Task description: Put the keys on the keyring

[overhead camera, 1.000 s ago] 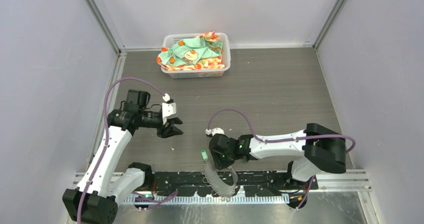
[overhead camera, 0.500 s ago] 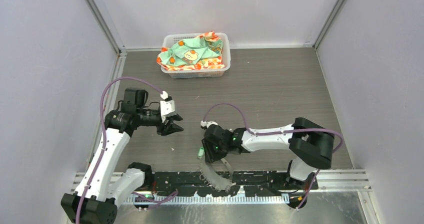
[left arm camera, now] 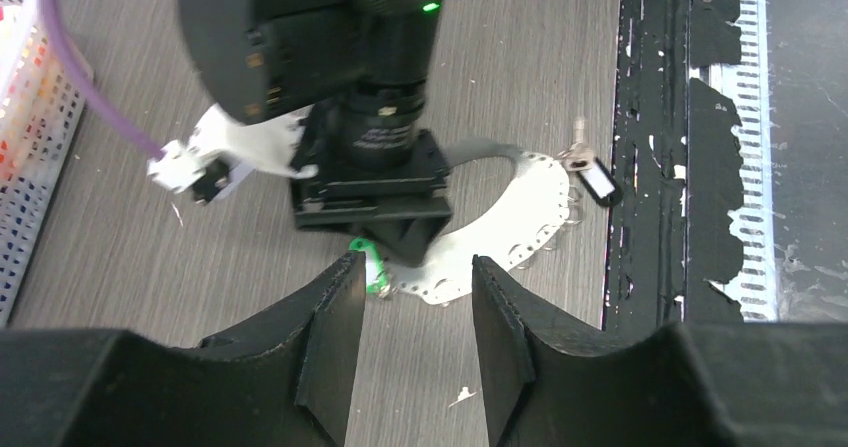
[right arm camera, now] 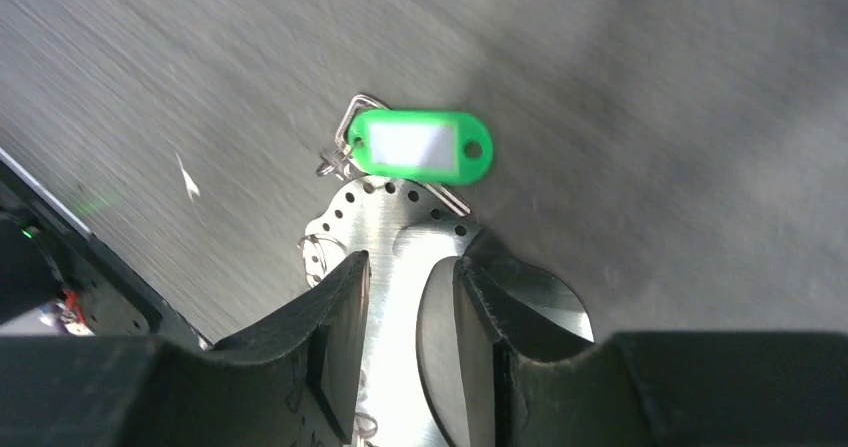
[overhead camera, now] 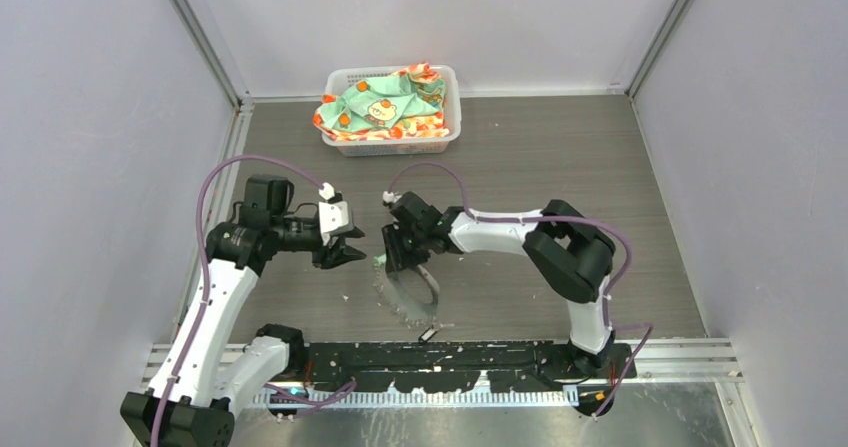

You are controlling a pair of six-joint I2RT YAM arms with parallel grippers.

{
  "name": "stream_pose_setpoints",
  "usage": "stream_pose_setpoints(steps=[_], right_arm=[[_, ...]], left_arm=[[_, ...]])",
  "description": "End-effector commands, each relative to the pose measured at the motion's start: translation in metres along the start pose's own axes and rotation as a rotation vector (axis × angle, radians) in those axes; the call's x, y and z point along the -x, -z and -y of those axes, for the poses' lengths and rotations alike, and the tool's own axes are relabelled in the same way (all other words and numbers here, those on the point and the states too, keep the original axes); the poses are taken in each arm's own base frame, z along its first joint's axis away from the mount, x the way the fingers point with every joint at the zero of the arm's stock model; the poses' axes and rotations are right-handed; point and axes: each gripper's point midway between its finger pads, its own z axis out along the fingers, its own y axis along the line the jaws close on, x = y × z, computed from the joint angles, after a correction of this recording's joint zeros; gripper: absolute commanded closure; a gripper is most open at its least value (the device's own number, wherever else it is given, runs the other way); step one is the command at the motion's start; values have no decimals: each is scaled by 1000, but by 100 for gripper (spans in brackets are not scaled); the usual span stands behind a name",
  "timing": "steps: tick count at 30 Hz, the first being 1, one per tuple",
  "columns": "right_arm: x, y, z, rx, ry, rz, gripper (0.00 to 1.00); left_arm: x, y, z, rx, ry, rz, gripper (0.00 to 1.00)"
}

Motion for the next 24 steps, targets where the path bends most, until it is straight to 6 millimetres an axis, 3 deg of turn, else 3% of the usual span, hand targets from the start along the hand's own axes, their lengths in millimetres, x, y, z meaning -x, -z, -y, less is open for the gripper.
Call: stream_pose_setpoints(steps=[1,5,7,9,11,13,18,24], right_arm=[[8,-31,31,-53,38,-73,57],[35,-39,28,-33,87,-72,54],[55,-34,22,-11,103,-49,52],[75,-17,15,12,122,-1,43],[90,11,7,43,140,52,26],[93,41,5,52,154,111,17],[57,99,16,59,111,195,16],[28,132,23,77,61,257,15]], left_arm=[[7,4,-2,20,-66,13,55],[4,6,3,9,-72,3,55],[3,6,5,2,-67,4,55],[3,5,6,-4,-62,3,55],[1,5,8,-13,-57,2,55],[-2,4,12,-33,-61,0,55],[-16,-2,30,-129,-104,8,54],[-42,-35,48,-371,-268,-79,54]])
